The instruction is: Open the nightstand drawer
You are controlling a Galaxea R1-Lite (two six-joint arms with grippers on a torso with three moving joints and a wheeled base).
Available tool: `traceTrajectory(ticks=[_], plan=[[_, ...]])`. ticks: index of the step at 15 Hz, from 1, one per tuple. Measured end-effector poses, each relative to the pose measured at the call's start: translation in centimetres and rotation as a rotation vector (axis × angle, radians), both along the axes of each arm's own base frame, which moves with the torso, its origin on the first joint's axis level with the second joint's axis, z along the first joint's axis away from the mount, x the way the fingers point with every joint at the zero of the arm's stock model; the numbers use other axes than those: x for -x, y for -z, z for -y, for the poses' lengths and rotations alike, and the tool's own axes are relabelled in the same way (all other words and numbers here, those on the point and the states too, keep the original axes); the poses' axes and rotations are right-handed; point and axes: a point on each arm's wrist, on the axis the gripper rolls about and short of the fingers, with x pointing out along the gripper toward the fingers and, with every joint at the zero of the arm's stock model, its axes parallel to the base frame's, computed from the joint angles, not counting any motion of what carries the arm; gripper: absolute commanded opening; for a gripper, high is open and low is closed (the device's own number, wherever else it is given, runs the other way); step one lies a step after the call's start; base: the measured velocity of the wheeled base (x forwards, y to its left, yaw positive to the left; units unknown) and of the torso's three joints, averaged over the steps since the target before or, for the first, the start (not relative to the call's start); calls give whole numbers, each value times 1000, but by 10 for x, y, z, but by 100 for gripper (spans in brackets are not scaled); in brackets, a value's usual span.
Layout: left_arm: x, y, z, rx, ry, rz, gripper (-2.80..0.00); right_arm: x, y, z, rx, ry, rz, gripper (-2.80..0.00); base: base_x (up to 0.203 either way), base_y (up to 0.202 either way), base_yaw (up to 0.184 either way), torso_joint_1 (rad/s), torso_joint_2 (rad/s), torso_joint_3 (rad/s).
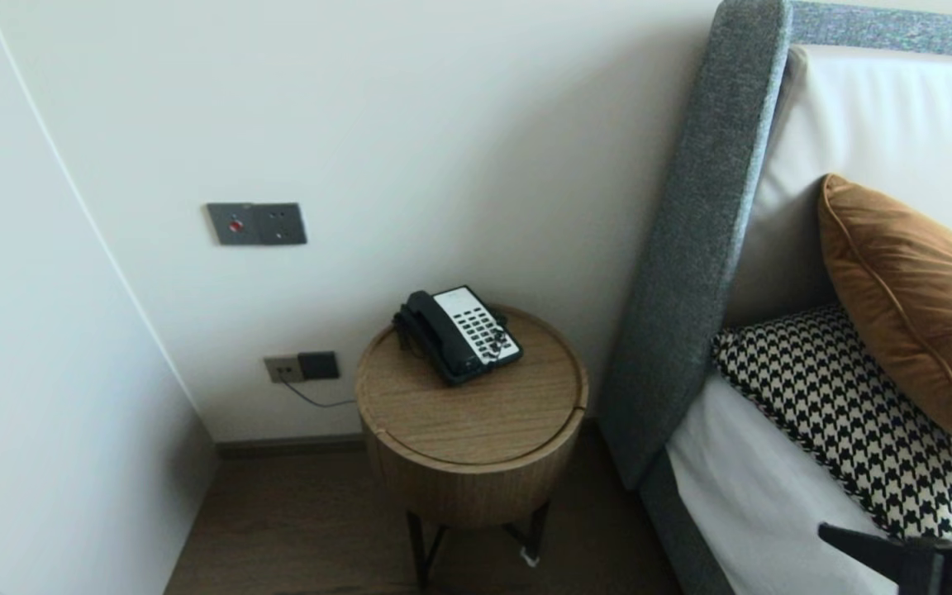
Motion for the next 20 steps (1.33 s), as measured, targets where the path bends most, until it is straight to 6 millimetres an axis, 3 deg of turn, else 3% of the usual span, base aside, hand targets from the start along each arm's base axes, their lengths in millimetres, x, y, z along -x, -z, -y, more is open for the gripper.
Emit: traceTrajectory(ticks=[4, 7, 13, 16, 20], plan=[[0, 0, 0, 0, 0, 0, -280, 64, 34, 14, 162, -20, 89, -280, 0, 0, 0, 0, 0, 0], [0, 0, 0, 0, 0, 0, -280, 91, 50, 16, 245, 19, 195, -280, 0, 0, 0, 0, 0, 0], [0, 0, 0, 0, 0, 0, -280, 116, 59, 18, 324, 109, 422, -280, 0, 0, 0, 0, 0, 0], [0, 0, 0, 0, 0, 0, -280, 120, 67, 20, 411, 171, 484, -280, 0, 0, 0, 0, 0, 0], [0, 0, 0, 0, 0, 0, -280, 121, 70, 20, 405, 192, 545, -280, 0, 0, 0, 0, 0, 0]])
